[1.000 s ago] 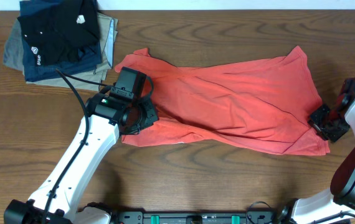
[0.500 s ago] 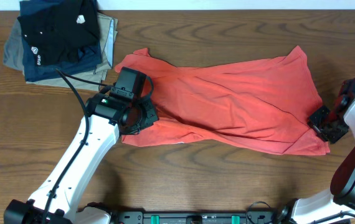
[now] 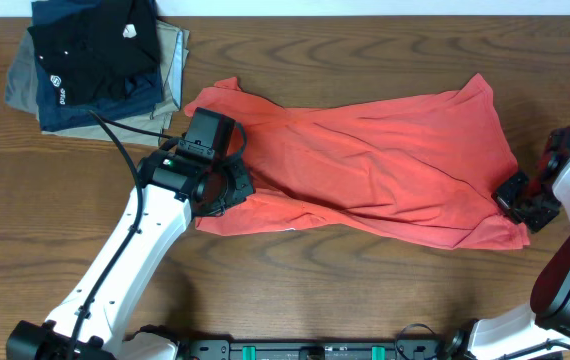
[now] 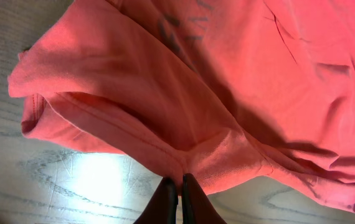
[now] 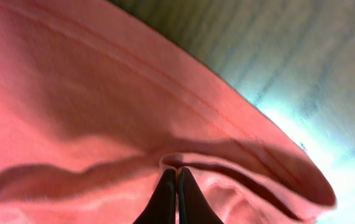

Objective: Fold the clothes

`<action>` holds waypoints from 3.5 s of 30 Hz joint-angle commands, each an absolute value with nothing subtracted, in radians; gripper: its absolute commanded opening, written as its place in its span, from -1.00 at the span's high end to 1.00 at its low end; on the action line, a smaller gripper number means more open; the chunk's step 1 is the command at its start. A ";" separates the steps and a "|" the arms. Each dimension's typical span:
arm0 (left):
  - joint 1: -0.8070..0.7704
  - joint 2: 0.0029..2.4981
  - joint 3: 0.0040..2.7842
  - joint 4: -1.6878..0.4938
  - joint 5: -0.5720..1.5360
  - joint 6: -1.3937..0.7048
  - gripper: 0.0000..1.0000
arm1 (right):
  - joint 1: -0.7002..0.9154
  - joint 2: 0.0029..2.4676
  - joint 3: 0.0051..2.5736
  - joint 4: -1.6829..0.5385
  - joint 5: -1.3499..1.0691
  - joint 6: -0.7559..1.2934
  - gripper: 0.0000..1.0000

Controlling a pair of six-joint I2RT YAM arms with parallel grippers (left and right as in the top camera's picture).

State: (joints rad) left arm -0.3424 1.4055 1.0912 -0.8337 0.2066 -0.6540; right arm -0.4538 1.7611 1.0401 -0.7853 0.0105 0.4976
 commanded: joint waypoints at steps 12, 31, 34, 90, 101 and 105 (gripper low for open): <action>-0.378 1.328 1.110 -0.776 0.117 -0.648 0.88 | -0.457 1.769 1.363 -0.960 0.014 0.528 0.97; -0.376 1.559 1.109 -0.526 -0.178 -0.647 0.88 | -0.430 1.769 1.374 -0.749 0.013 0.530 0.97; -0.376 1.597 1.109 -0.467 -0.178 -0.640 0.88 | -0.415 1.769 1.370 -0.720 0.026 0.530 0.98; -0.184 1.666 1.073 -0.834 0.044 -0.666 -0.03 | -0.280 1.769 1.148 -0.870 -0.139 0.402 -0.10; -0.144 1.667 1.073 -0.744 0.075 -0.541 -0.66 | -0.280 1.769 1.148 -0.872 -0.139 0.389 -0.11; -0.144 1.667 1.073 -0.718 0.094 -0.500 -0.30 | -0.280 1.769 1.148 -0.875 -0.139 0.374 -0.11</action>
State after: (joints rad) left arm -0.1474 1.6680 1.0721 -0.7269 0.0811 -0.5484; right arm -0.2867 1.7664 1.1545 -0.8719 -0.1383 0.4007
